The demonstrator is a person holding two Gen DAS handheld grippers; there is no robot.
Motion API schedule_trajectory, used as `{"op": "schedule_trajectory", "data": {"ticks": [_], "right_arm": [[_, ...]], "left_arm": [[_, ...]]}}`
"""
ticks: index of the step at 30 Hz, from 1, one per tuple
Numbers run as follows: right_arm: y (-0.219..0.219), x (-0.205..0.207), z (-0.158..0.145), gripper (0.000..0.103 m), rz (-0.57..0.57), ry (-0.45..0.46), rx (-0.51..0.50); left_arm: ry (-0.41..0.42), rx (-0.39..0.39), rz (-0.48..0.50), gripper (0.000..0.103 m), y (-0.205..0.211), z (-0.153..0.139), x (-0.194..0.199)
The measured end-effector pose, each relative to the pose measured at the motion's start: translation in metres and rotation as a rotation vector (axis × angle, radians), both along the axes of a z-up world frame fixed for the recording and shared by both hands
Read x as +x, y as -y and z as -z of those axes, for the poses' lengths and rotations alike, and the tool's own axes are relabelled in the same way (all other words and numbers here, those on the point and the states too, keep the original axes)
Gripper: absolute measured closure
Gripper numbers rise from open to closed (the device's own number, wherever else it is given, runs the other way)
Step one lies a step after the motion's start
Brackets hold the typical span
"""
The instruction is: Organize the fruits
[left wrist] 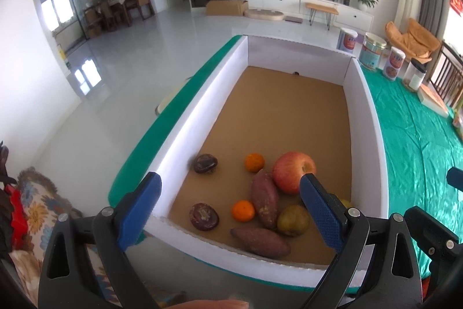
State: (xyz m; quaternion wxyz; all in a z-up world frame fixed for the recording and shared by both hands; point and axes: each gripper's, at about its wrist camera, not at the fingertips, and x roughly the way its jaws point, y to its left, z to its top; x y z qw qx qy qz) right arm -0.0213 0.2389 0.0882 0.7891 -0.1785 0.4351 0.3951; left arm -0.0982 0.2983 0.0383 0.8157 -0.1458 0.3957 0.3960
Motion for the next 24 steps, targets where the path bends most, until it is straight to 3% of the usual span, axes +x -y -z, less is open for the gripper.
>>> {"op": "schedule_trajectory", "data": {"ticks": [24], "right_arm": [[-0.01, 0.001, 0.013, 0.0, -0.005, -0.043, -0.027]], "left_arm": [[-0.02, -0.014, -0.026, 0.006, -0.01, 0.009, -0.003]]}}
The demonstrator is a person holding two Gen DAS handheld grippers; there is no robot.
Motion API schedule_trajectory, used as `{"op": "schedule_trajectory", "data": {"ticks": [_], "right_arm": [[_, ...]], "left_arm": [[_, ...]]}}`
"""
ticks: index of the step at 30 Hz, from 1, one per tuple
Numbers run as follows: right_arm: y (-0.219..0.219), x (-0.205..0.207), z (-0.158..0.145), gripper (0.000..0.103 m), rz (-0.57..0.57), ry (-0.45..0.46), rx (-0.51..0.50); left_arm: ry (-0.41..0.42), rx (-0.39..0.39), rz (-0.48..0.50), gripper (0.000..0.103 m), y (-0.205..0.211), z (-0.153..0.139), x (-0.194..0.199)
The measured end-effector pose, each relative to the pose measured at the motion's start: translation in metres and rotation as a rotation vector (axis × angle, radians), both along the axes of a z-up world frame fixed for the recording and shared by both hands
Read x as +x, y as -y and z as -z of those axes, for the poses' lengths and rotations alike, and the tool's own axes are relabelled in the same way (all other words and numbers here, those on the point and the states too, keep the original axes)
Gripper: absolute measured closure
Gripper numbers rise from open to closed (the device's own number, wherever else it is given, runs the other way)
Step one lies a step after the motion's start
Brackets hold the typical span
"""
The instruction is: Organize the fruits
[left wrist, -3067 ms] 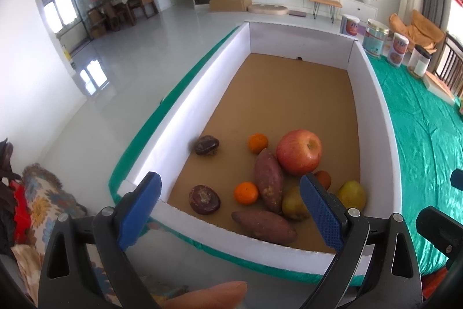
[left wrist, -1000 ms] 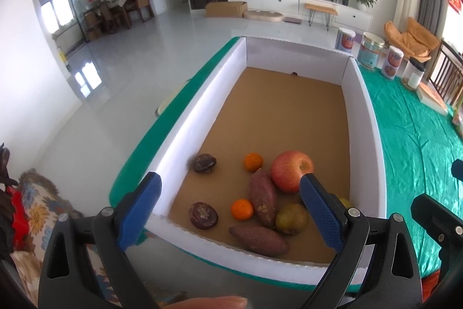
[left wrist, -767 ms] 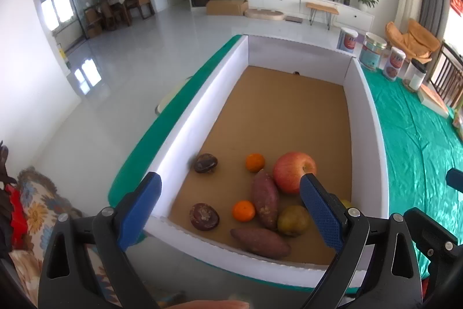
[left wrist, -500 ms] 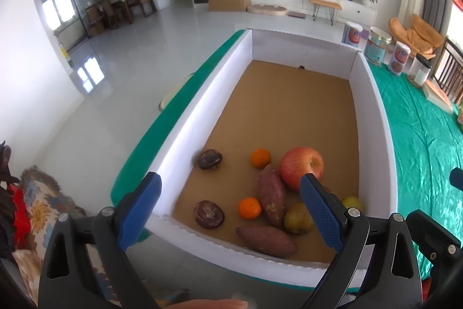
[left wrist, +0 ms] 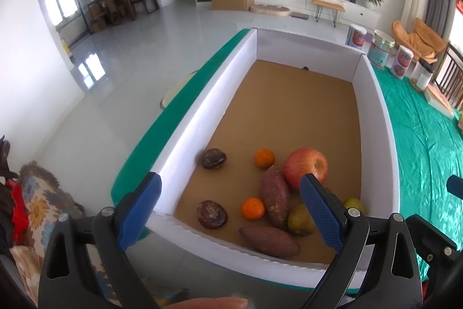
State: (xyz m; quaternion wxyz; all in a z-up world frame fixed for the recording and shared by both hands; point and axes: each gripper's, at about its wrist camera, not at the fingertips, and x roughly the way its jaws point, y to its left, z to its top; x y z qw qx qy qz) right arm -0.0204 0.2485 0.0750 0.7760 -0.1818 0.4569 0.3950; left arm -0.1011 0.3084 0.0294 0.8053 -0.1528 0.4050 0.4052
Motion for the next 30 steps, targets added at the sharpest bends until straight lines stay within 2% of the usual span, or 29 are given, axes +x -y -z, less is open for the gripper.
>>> {"op": "schedule_trajectory", "data": {"ticks": [30], "right_arm": [[0.0, -0.001, 0.0013, 0.0, 0.004, -0.032, 0.007]], "left_arm": [[-0.006, 0.002, -0.005, 0.006, -0.0006, 0.0046, 0.0008]]}}
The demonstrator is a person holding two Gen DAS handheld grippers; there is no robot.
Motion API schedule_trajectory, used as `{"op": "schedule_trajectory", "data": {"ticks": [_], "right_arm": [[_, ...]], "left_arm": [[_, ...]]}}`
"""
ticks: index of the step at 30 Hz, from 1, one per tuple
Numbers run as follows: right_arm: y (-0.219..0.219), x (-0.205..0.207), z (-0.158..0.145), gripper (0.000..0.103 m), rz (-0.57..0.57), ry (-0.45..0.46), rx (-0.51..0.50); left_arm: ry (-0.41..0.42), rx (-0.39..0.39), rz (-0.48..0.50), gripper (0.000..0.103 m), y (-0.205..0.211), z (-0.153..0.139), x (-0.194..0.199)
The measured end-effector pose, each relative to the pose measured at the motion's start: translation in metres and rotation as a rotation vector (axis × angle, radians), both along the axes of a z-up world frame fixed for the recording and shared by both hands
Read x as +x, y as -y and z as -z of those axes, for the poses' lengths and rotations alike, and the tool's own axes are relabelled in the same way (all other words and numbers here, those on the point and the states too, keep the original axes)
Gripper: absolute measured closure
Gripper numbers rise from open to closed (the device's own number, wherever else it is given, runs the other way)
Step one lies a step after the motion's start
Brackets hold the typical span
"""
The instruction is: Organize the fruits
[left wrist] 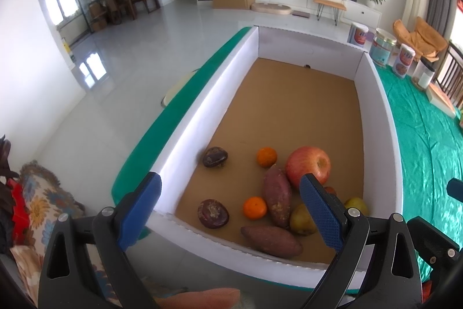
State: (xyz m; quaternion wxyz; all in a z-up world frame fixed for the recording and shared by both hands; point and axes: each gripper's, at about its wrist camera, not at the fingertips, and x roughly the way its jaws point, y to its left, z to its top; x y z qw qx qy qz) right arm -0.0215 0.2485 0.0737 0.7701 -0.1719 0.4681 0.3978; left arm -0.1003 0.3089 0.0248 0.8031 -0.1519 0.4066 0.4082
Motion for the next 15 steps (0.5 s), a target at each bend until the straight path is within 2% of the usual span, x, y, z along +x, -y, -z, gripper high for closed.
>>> {"op": "schedule_trajectory", "data": {"ticks": [15], "right_arm": [[-0.0017, -0.0015, 0.0036, 0.0, -0.005, -0.007, -0.007]], "left_arm": [[0.0, -0.01, -0.001, 0.006, -0.0015, 0.0012, -0.0025]]}}
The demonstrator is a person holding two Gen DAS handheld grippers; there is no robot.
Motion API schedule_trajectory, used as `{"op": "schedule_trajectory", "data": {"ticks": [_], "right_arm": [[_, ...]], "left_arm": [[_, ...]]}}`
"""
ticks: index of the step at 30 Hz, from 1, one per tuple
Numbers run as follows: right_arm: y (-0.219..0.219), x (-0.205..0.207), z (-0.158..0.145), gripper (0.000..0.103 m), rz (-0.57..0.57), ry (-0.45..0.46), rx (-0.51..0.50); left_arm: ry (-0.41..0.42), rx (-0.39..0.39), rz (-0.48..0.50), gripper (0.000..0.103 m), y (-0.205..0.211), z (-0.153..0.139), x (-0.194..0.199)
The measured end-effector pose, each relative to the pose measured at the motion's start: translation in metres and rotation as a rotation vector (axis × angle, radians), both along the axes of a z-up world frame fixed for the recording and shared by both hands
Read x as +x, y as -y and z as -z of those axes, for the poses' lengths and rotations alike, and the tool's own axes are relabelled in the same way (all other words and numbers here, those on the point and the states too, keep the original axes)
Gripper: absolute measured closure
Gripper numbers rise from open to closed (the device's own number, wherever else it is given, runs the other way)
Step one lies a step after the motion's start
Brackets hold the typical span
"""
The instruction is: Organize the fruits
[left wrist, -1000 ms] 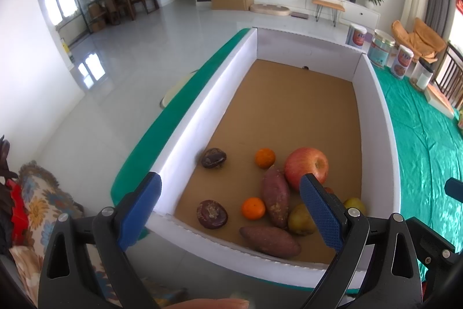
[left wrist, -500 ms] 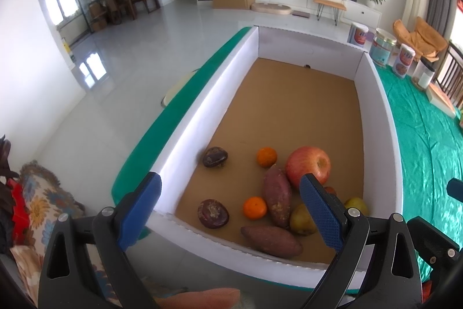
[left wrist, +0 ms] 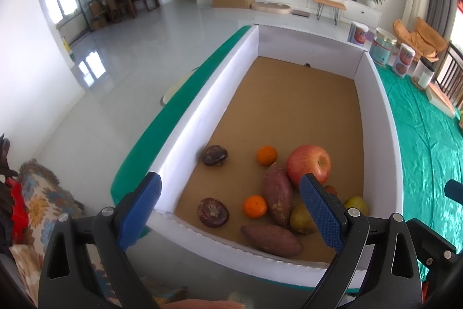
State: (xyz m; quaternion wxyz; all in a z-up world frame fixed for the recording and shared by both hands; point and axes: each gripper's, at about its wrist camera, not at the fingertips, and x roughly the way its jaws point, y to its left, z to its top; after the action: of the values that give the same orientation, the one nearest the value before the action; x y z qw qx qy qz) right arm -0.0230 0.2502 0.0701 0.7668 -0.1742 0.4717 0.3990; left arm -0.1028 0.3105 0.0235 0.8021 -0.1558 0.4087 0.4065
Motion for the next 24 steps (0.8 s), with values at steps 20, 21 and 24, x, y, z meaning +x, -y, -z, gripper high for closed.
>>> {"op": "schedule_trajectory", "data": {"ticks": [20, 21, 24], "right_arm": [[0.0004, 0.0023, 0.0012, 0.0, 0.002, -0.005, 0.003], [0.0003, 0.0021, 0.0014, 0.0, 0.002, -0.005, 0.003], [0.0003, 0.0022, 0.0014, 0.0, 0.002, -0.005, 0.002]], "left_arm": [[-0.003, -0.002, 0.005, 0.006, -0.0006, 0.0014, 0.0011], [-0.003, -0.002, 0.006, 0.006, -0.0006, 0.0014, 0.0011], [-0.005, -0.002, 0.008, 0.006, -0.0004, 0.0028, 0.0021]]}}
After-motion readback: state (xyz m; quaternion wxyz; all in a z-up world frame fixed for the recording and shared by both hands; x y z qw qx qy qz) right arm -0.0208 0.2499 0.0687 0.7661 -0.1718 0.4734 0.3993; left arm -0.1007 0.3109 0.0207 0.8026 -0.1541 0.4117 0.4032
